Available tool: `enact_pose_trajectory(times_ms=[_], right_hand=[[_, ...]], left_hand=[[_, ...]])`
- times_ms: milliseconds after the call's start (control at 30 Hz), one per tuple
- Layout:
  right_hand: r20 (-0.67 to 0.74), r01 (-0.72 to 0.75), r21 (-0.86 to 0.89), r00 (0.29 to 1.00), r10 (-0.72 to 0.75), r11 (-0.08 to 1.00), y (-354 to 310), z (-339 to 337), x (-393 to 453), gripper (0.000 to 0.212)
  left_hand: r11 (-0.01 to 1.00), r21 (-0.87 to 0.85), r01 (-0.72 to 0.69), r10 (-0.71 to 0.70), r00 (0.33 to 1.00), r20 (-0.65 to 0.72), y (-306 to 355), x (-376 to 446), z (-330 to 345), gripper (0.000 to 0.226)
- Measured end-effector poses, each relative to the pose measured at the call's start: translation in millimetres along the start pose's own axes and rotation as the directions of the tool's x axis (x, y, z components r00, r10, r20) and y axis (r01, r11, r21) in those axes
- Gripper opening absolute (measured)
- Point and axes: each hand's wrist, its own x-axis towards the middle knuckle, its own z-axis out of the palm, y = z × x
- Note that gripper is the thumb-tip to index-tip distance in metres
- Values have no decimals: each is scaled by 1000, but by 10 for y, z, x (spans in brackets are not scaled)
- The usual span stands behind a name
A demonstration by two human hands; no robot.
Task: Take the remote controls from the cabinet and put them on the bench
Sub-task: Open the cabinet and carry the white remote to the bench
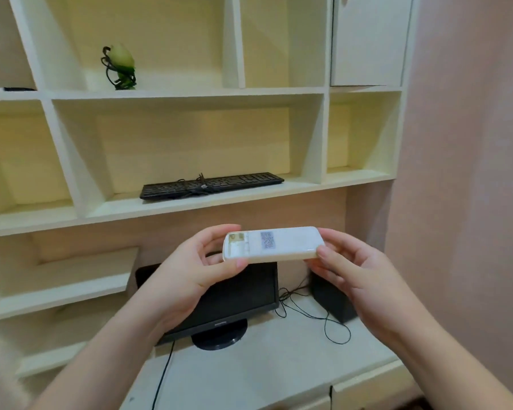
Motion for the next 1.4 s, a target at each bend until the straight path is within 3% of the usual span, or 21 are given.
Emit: enact_pose_trajectory(times_ms=[367,600,933,1167,1400], right_hand=[[-312,-68,-97,949,35,993,-41,-850,-620,24],[-528,-92,-143,849,3,985,-65,-973,-1121,34],[-807,-157,-162,589,-39,974,44,-839,-2105,32],[-938,-197,-194,324,-123,961,-71,-740,-3013,33],[-971,-245,-229,125,-204,942,-256,-703,-3981,34]], left_hand=[[999,34,-23,13,967,256,-337,312,970,48],[995,28,-94,69,871,487,-499,408,1351,51],[988,-53,-142,130,619,775,-739,206,1959,53],[989,-148,-29,148,369,918,-695,-342,2625,53],[981,-196,9,193,137,972,-537,-1084,3314,54]])
